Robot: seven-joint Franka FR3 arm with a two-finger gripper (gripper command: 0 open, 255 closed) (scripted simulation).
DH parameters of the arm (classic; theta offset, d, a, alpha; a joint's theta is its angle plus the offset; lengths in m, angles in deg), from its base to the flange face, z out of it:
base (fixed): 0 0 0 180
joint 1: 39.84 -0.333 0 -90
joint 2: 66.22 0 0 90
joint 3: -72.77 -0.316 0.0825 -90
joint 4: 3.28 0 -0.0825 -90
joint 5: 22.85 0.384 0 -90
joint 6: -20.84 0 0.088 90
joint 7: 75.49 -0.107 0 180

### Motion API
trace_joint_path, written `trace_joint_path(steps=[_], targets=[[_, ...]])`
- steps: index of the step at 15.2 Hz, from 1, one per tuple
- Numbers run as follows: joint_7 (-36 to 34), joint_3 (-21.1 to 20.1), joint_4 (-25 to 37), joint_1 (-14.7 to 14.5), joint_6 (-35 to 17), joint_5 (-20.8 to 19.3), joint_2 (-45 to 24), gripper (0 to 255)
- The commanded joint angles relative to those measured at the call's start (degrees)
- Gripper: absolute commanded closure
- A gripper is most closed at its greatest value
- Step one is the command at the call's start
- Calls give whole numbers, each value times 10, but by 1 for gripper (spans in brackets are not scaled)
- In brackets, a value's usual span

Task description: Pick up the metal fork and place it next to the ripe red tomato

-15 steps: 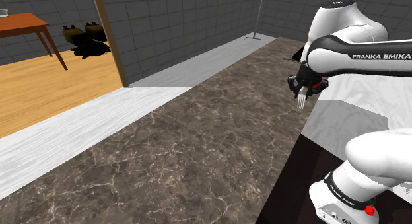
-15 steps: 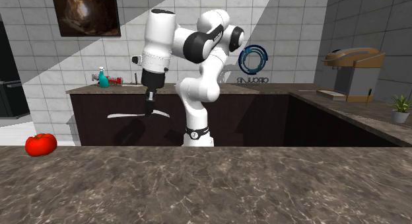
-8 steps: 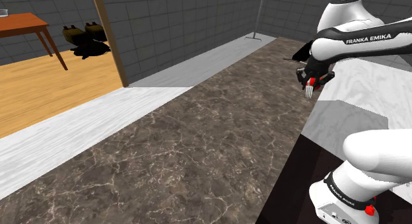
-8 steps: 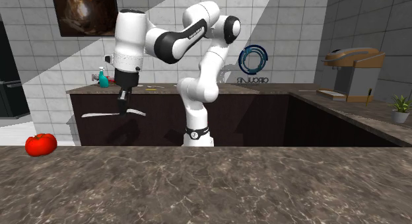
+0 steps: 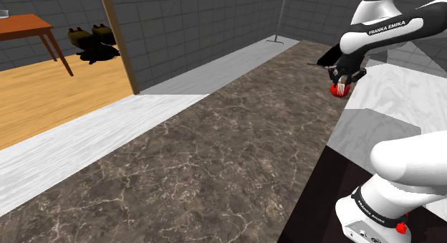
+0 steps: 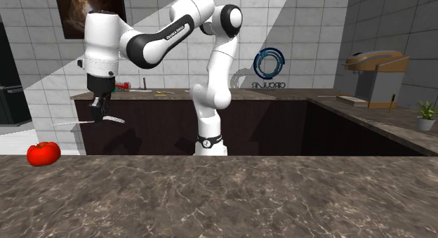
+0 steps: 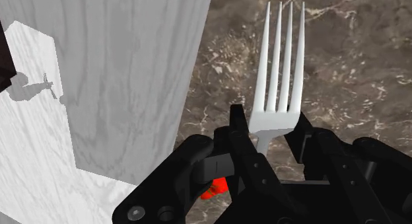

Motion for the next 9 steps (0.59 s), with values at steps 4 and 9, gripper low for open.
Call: trace_joint_path(steps=[4,9], targets=[[46,34,79,25,-20,-13,-89,255],[90,60,174,42,-26,-11,-182,255]])
